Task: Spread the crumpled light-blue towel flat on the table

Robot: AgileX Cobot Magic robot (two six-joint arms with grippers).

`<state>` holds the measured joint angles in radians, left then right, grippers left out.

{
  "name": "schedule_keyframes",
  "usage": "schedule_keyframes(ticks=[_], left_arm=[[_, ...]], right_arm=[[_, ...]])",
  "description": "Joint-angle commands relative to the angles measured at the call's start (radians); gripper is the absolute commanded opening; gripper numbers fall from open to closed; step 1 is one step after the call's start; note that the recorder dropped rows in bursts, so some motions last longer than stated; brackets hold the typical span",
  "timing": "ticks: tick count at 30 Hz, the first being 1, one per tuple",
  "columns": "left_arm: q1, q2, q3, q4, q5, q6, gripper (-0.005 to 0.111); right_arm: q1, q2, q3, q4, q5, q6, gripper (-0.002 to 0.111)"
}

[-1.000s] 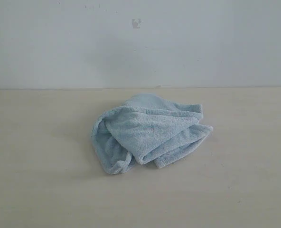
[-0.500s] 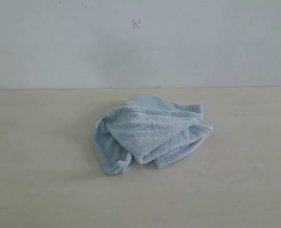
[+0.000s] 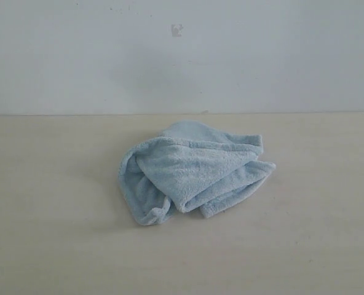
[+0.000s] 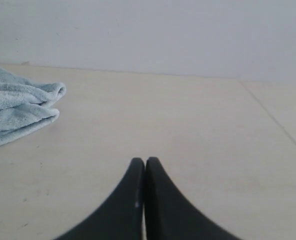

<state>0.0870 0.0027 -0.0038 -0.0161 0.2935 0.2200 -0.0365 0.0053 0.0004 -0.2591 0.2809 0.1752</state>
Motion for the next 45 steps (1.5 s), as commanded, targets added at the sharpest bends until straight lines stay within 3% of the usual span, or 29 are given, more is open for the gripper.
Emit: schedule_keyframes(ticks=[1,7,14,17,23,25,28,31,33,35,38,40,45], left_arm=[[-0.004,-0.003,0.004,0.003,-0.006,0.006,0.004],[-0.004,-0.003,0.004,0.003,-0.006,0.006,0.004],[-0.004,-0.003,0.004,0.003,-0.008,0.006,0.004],[-0.004,-0.003,0.004,0.003,-0.008,0.006,0.004],[-0.004,-0.003,0.004,0.003,-0.008,0.006,0.004],[-0.004,-0.003,0.004,0.003,-0.008,0.006,0.004],[-0.004,-0.003,0.004,0.003,-0.008,0.006,0.004],[-0.004,-0.003,0.004,0.003,-0.008,0.006,0.004],[-0.004,-0.003,0.004,0.003,-0.008,0.006,0.004],[-0.004,-0.003,0.004,0.003,-0.008,0.006,0.004],[-0.004,-0.003,0.004,0.003,-0.008,0.006,0.004],[-0.004,-0.003,0.004,0.003,-0.008,0.006,0.004],[-0.004,-0.003,0.004,0.003,-0.010,0.006,0.004]], right_arm=[[0.002,-0.005,0.000,-0.031,-0.085,-0.076,0.000],[0.002,-0.005,0.000,0.002,-0.119,-0.068,0.000],[0.002,-0.005,0.000,0.388,-0.317,0.200,0.000],[0.002,-0.005,0.000,0.508,-0.502,0.345,0.000],[0.002,-0.005,-0.014,0.638,-1.182,0.616,0.000],[0.002,-0.005,-0.091,0.667,-1.289,0.674,0.000],[0.002,-0.005,-0.284,0.645,-1.242,0.642,0.000],[0.002,-0.005,-0.483,0.481,-1.017,0.286,0.000],[0.002,0.031,-0.606,0.241,-0.792,-0.033,0.000],[-0.001,0.115,-0.679,0.008,-0.579,-0.169,0.000],[0.011,0.299,-0.688,-0.042,-0.382,-0.311,0.000],[0.036,0.432,-0.665,-0.039,-0.339,-0.391,0.000],[0.091,0.830,-0.621,0.019,-0.419,-0.317,0.000]])
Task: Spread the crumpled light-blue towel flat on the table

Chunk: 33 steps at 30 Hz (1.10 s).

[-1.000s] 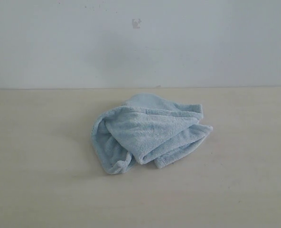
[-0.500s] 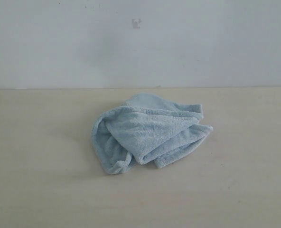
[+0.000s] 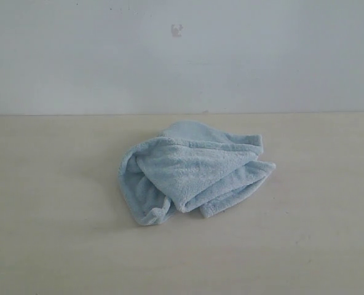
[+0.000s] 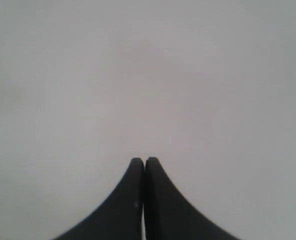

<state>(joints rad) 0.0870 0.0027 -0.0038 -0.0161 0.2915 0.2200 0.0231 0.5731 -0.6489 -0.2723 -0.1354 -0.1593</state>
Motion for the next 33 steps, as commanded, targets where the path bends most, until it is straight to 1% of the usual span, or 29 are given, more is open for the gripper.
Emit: schedule_keyframes(ticks=[1,4,6,9,10,11,12,13,14,15,17,18,19,20,21,25,29,31,33], left_arm=[[-0.004,-0.003,0.004,0.003,-0.008,0.006,0.004],[-0.004,-0.003,0.004,0.003,-0.008,0.006,0.004],[-0.004,-0.003,0.004,0.003,-0.008,0.006,0.004],[-0.004,-0.003,0.004,0.003,-0.008,0.006,0.004],[-0.004,-0.003,0.004,0.003,-0.008,0.006,0.004],[-0.004,-0.003,0.004,0.003,-0.008,0.006,0.004],[-0.004,-0.003,0.004,0.003,-0.008,0.006,0.004],[-0.004,-0.003,0.004,0.003,-0.008,0.006,0.004],[-0.004,-0.003,0.004,0.003,-0.008,0.006,0.004],[-0.004,-0.003,0.004,0.003,-0.008,0.006,0.004],[-0.004,-0.003,0.004,0.003,-0.008,0.006,0.004],[-0.004,-0.003,0.004,0.003,-0.008,0.006,0.004],[-0.004,-0.003,0.004,0.003,-0.008,0.006,0.004],[-0.004,-0.003,0.004,0.003,-0.008,0.006,0.004],[-0.004,-0.003,0.004,0.003,-0.008,0.006,0.004],[-0.004,-0.003,0.004,0.003,-0.008,0.006,0.004],[-0.004,-0.003,0.004,0.003,-0.008,0.006,0.004],[-0.004,-0.003,0.004,0.003,-0.008,0.006,0.004],[-0.004,-0.003,0.004,0.003,-0.008,0.006,0.004]], right_arm=[[0.036,0.346,0.028,0.036,-0.001,0.029,0.000],[0.036,0.570,0.028,0.067,-0.005,0.048,0.000],[0.036,0.712,0.023,0.162,0.021,0.089,0.000],[0.036,0.891,-0.057,0.297,0.234,0.207,0.000],[0.038,0.937,-0.101,0.316,0.328,0.207,0.000],[0.047,0.987,-0.170,0.323,0.463,0.181,0.000],[0.060,1.031,-0.245,0.346,0.606,0.123,0.000],[0.071,1.069,-0.305,0.410,0.715,0.055,0.000],[0.085,1.101,-0.375,0.524,0.840,-0.050,0.000],[0.100,1.127,-0.435,0.683,0.952,-0.178,0.000],[0.132,1.160,-0.507,0.984,1.107,-0.455,0.000],[0.156,1.171,-0.520,1.134,1.157,-0.599,0.000],[0.185,1.176,-0.521,1.234,1.185,-0.712,0.000],[0.220,1.182,-0.521,1.313,1.194,-0.803,0.000],[0.256,1.186,-0.521,1.343,1.184,-0.862,0.000],[0.395,1.208,-0.521,1.266,1.060,-0.890,0.000],[0.525,1.237,-0.521,1.045,0.888,-0.933,0.000],[0.565,1.254,-0.521,0.905,0.822,-0.904,0.000],[0.591,1.268,-0.521,0.816,0.777,-0.845,0.000]])
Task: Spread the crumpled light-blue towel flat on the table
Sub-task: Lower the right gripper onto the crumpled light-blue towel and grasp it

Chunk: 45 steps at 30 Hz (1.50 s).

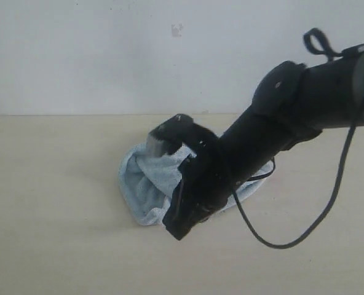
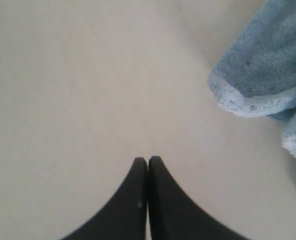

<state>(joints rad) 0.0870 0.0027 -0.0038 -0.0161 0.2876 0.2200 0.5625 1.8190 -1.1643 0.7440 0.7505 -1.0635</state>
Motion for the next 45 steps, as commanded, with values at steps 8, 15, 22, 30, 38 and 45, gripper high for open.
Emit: schedule_keyframes(ticks=[8,15,22,30,38,45], left_arm=[[-0.004,-0.003,0.004,0.003,-0.004,0.006,0.004],[-0.004,-0.003,0.004,0.003,-0.004,0.006,0.004],[-0.004,-0.003,0.004,0.003,-0.004,0.006,0.004],[-0.004,-0.003,0.004,0.003,-0.004,0.006,0.004],[-0.004,-0.003,0.004,0.003,-0.004,0.006,0.004],[-0.004,-0.003,0.004,0.003,-0.004,0.006,0.004]], right_arm=[[0.117,0.028,-0.003,-0.275,-0.083,0.104,0.042],[0.168,0.028,-0.003,-0.274,-0.062,0.169,0.056],[0.286,0.041,-0.003,-0.646,-0.506,0.049,0.057],[0.272,0.180,-0.003,-0.672,-0.619,0.054,0.057],[0.210,0.205,-0.003,-0.672,-0.636,0.301,0.057],[0.164,0.206,-0.003,-0.672,-0.584,0.400,0.052]])
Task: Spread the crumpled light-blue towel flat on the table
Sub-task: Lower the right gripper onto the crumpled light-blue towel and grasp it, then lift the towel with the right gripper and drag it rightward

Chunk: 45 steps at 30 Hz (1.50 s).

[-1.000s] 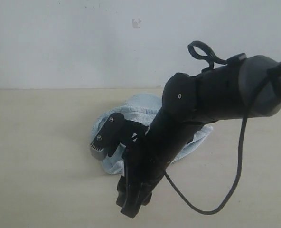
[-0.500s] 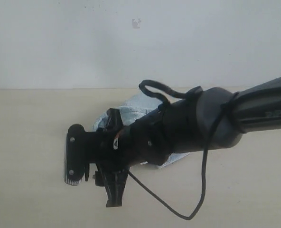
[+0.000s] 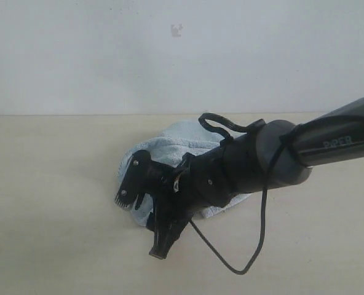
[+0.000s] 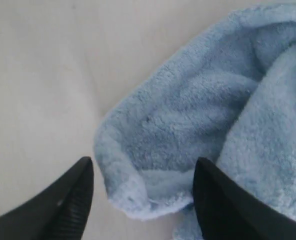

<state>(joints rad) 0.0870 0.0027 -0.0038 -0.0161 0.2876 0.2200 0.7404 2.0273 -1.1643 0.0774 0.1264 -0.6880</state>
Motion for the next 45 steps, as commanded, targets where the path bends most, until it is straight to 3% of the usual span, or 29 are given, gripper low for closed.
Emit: schedule_keyframes(ticks=[1,6,16,26,32,38,42,45], left_arm=[[-0.004,-0.003,0.004,0.003,-0.004,0.006,0.004],[-0.004,-0.003,0.004,0.003,-0.004,0.006,0.004],[-0.004,-0.003,0.004,0.003,-0.004,0.006,0.004],[-0.004,-0.003,0.004,0.003,-0.004,0.006,0.004],[-0.004,-0.003,0.004,0.003,-0.004,0.006,0.004],[-0.004,-0.003,0.004,0.003,-0.004,0.006,0.004],[-0.004,-0.003,0.004,0.003,-0.004,0.006,0.004],[-0.004,-0.003,0.004,0.003,-0.004,0.006,0.004]], right_arm=[[-0.014,-0.002,-0.003,-0.005,0.047,0.020,0.048],[-0.014,-0.002,-0.003,-0.005,0.058,0.024,-0.001],[-0.012,-0.096,-0.003,0.011,0.202,0.110,0.001],[-0.012,-0.514,-0.003,0.033,0.626,0.236,0.001],[-0.012,-0.778,-0.003,-0.019,0.586,0.238,0.001],[-0.014,-0.886,-0.003,-0.277,0.555,0.380,0.001],[-0.016,-0.865,0.043,-0.676,0.562,0.671,0.001],[-0.086,-0.810,0.110,-0.949,0.598,0.980,0.001]])
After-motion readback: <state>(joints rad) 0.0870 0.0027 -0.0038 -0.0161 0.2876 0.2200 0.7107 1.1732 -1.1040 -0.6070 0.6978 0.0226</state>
